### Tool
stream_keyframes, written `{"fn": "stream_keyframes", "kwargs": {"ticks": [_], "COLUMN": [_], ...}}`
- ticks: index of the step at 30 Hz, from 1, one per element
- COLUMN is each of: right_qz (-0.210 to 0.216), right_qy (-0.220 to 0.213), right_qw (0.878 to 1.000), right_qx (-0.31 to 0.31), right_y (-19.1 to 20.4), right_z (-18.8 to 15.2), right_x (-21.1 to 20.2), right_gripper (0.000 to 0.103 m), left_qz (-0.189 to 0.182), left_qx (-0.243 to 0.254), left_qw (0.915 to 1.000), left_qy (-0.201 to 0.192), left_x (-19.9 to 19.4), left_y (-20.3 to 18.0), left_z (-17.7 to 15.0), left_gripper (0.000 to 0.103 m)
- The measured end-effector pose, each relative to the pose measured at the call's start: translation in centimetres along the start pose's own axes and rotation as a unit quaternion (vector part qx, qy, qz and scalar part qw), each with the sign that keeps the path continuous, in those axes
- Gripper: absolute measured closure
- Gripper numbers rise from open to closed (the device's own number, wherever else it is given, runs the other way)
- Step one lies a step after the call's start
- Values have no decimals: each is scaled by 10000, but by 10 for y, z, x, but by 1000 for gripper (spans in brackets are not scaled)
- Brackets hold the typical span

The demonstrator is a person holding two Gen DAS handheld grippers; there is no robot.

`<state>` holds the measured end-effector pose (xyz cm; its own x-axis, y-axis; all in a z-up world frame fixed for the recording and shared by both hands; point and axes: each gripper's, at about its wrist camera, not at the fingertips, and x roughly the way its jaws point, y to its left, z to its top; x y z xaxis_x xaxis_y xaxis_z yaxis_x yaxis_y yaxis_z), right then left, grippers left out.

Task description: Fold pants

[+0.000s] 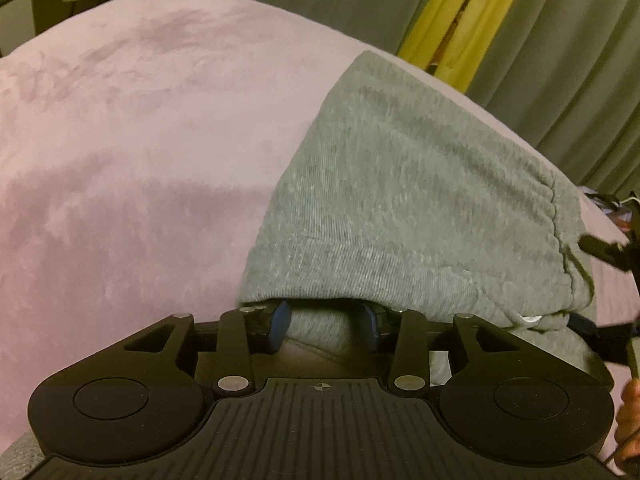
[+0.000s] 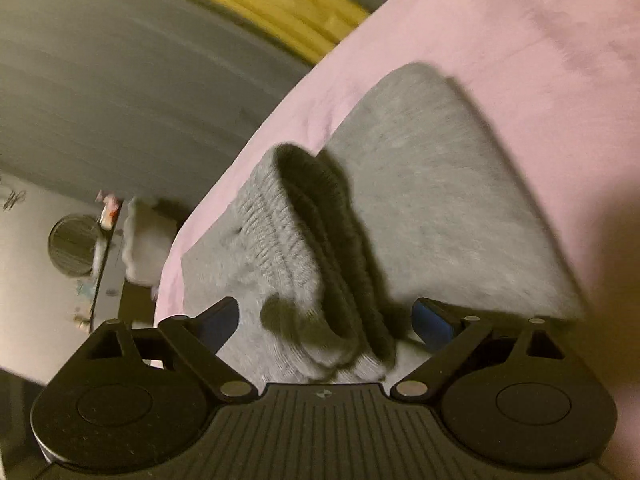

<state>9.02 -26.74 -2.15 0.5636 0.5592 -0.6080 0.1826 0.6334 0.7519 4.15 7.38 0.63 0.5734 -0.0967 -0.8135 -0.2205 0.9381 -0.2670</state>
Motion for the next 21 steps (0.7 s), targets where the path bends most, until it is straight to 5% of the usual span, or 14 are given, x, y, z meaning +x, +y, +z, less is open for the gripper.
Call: {"fn": "stream_keyframes", "kwargs": {"ticks": [5,7,8,16,21], "right_qz": [59,80,59,446,-77], "right_qy": [386,297,272,375,257], "right_qw": [9986,9981,9977,9979,9959], "right_qx": [-356,-528,-612,-281,-863], "right_y": [20,25,27,17,54], "right_z": [12,9,8,3,0], "right_x": [30,29,30,45,37], "right_gripper": [5,34,59,40,63], "left_qz": [23,-52,-75,-77,-25], "left_qx": [33,-28,-78,-88,-64], "left_qw": [10000,10000,9999,9999,9999], "left_qy": [63,56,69,99,80], "left_x": [7,7,7,10,9], "left_y": [-6,-4,-2,-5,-7], "left_z": [-1,-1,0,-1,-2], "left_gripper": [57,55,55,52,52]}}
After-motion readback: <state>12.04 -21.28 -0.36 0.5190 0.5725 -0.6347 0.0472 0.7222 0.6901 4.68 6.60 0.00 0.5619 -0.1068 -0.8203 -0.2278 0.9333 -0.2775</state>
